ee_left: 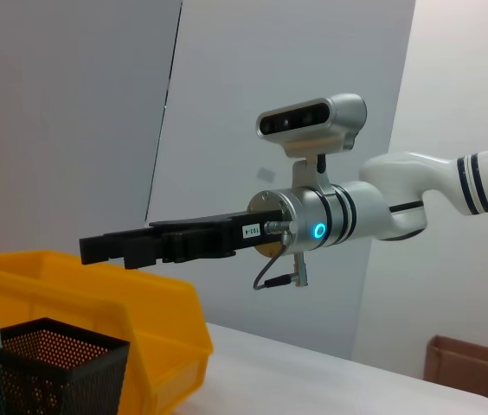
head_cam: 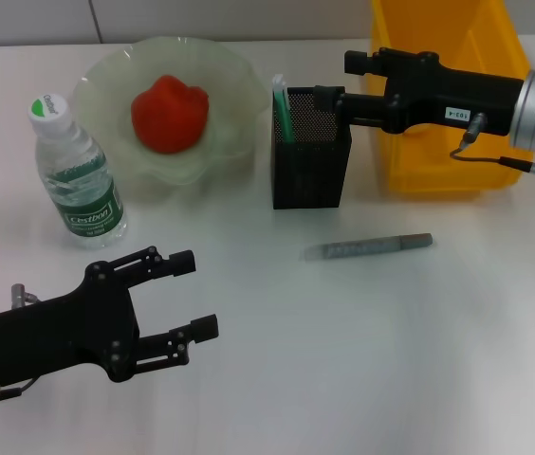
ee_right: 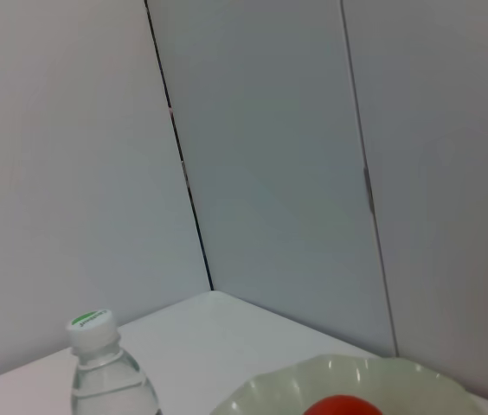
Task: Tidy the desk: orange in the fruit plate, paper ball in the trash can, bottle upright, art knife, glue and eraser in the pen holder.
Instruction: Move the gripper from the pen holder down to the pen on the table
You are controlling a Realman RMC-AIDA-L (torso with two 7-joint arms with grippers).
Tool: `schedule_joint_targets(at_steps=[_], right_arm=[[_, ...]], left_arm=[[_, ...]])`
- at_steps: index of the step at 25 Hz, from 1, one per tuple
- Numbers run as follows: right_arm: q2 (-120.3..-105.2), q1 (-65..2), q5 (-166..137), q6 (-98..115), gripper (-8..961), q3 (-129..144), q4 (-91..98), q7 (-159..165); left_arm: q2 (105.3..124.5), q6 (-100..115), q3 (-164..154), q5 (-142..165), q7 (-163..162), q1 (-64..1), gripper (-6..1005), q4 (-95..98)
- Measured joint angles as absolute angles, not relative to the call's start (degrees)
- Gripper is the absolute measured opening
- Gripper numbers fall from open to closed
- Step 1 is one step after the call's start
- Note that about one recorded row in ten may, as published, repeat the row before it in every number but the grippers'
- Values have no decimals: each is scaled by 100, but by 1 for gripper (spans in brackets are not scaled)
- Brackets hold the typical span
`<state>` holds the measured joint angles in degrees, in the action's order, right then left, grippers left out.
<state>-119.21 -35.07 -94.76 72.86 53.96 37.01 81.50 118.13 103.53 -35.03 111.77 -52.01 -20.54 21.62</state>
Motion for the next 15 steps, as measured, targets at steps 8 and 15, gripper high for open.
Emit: schedule_joint_targets(at_steps=[8,15], right_arm=[[-11743,-3398,-9852,8468,830,5444,4712,9146],[-11472,-4127,-11660,9823,829,5449,5349,10418]], left_arm=[[11807,10343,-3581,11190,-5198,-2046,783,2162],[11803,10337,-3595,11190,-5196,-2001,783,2205]])
